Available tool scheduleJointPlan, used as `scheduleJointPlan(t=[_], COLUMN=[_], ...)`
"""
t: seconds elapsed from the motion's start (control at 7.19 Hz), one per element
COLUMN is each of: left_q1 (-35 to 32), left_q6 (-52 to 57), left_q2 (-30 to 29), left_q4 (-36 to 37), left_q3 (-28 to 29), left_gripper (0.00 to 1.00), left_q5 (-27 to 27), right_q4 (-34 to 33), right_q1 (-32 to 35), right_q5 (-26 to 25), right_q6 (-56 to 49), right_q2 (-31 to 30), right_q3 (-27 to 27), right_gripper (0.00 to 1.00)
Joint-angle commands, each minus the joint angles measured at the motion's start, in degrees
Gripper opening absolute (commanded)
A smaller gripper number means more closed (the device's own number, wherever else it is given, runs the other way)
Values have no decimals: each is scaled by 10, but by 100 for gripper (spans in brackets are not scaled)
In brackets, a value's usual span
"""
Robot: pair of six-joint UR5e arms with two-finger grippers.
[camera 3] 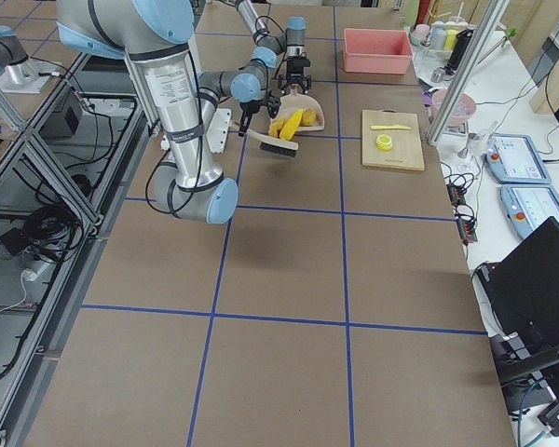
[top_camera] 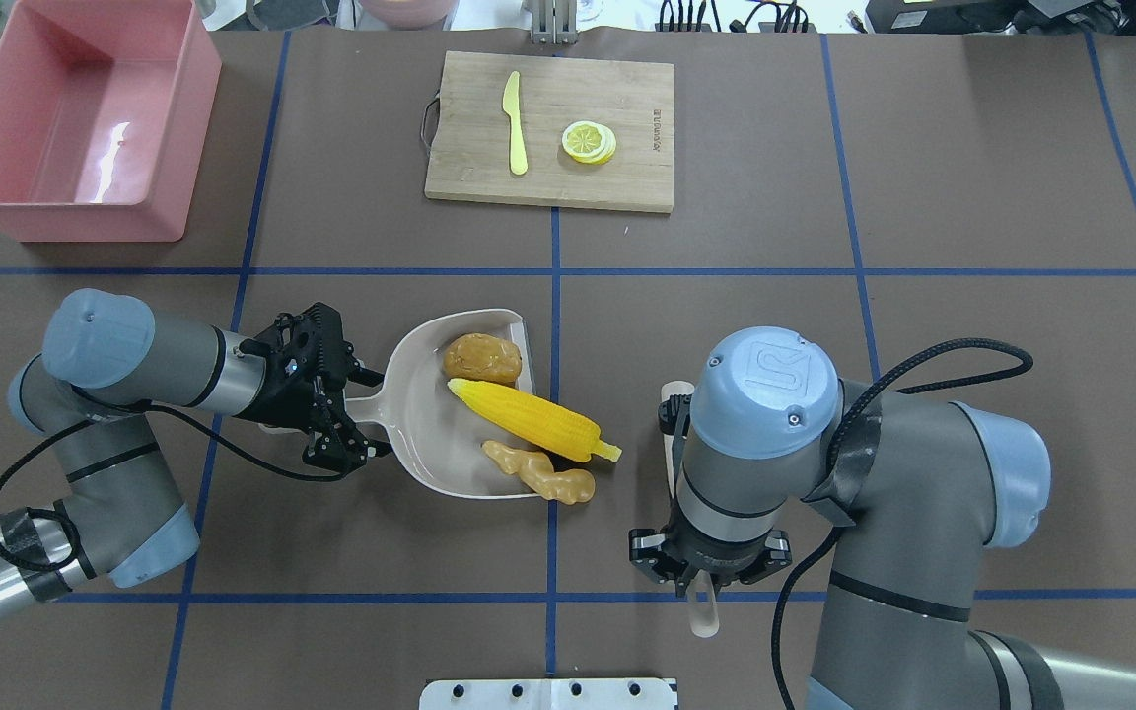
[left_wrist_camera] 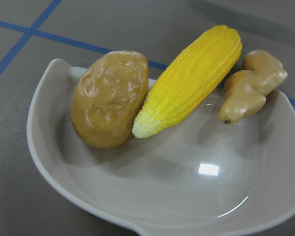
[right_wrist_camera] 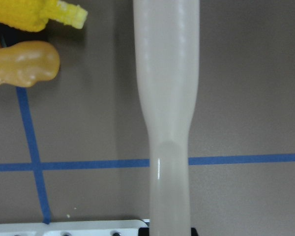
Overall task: Sweep and dump trash into bin
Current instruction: 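Sweep the ginger fully into the dustpan with the brush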
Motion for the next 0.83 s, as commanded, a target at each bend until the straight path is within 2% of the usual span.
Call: scheduleJointPlan(t=[0.0, 0.28, 0.7], left_q1=[0, 0, 0], left_q6=[0, 0, 0], left_q2=[0, 0, 0], left_q4=[0, 0, 0], left_q3=[0, 0, 0], left_gripper=[94, 94, 94], left_q5=[0, 0, 0], right_q4=[27, 62, 62], right_q1=[-18, -19, -16], right_q5=[-2, -3, 0], right_q6=[7, 6, 7], right_q2=[12, 26, 91], right_q3=[-5, -45, -90], right_gripper=[0, 0, 0])
